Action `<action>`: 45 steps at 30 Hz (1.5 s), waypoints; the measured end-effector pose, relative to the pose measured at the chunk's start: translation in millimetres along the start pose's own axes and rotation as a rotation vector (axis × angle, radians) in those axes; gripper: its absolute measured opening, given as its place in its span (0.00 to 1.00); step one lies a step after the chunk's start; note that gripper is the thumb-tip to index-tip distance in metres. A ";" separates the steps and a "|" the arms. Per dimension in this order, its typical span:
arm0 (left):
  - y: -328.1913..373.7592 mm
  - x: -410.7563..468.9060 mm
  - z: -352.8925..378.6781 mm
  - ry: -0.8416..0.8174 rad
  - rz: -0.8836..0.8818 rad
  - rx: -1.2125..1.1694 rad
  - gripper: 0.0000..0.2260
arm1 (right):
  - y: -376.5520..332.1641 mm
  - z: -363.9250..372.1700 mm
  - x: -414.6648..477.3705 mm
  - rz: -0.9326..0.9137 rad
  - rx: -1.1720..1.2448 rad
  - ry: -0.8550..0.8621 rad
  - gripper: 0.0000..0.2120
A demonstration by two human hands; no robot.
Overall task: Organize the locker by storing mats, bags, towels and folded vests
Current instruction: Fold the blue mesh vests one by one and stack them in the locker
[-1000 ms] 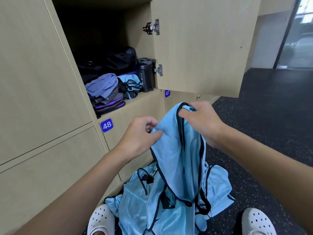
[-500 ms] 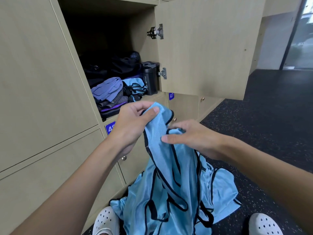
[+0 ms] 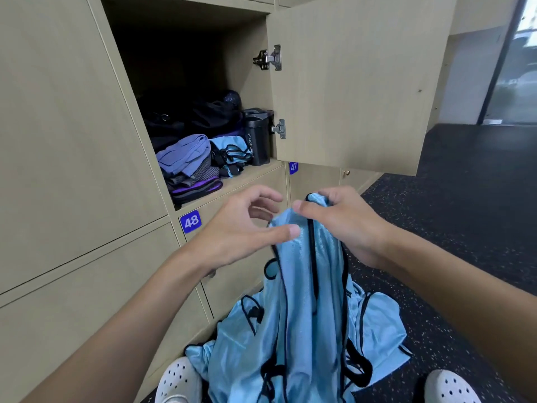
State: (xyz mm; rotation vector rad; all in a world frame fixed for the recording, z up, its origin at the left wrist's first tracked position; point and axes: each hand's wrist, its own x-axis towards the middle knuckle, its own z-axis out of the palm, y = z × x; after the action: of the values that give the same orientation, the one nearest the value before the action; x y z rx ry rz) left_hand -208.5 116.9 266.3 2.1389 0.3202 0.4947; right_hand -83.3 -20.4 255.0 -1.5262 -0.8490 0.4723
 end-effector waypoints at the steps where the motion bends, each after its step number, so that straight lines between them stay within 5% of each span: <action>1: -0.4 -0.1 2.7 0.002 0.018 0.000 0.20 | 0.3 -0.1 -0.2 -0.002 -0.005 0.014 0.15; 7: -8.4 4.7 13.1 0.117 0.121 0.077 0.04 | -0.8 -4.5 1.1 0.003 -0.028 0.036 0.13; 10: -7.8 6.7 7.9 0.184 0.147 0.067 0.06 | 2.0 -12.3 4.7 0.024 -0.092 0.079 0.18; 12: -4.4 6.1 6.2 0.193 0.167 0.048 0.06 | 2.4 -17.7 4.1 0.013 -0.151 0.093 0.13; 17: 1.6 4.6 3.1 0.135 0.202 0.005 0.05 | -5.9 -18.1 -3.1 -0.034 -0.262 -0.106 0.11; 28: 2.7 4.5 -0.6 0.147 0.178 0.048 0.06 | -6.7 -18.5 0.7 -0.063 -0.378 -0.021 0.08; 31: -2.2 7.2 1.1 0.222 0.167 0.063 0.08 | -7.1 -22.9 1.7 0.049 -0.317 -0.003 0.13; 36: -5.3 6.5 7.9 0.191 0.128 0.064 0.04 | -10.3 -26.0 -5.6 0.159 -0.202 -0.123 0.06; 45: 3.4 2.6 12.0 0.126 0.121 0.125 0.16 | -17.4 -18.2 -8.6 0.209 0.181 -0.200 0.11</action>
State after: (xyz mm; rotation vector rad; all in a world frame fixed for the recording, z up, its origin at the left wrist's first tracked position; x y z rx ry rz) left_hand -200.5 107.4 263.4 2.2624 0.2998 0.6979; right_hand -79.7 -39.6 273.0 -1.4213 -0.7795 0.8444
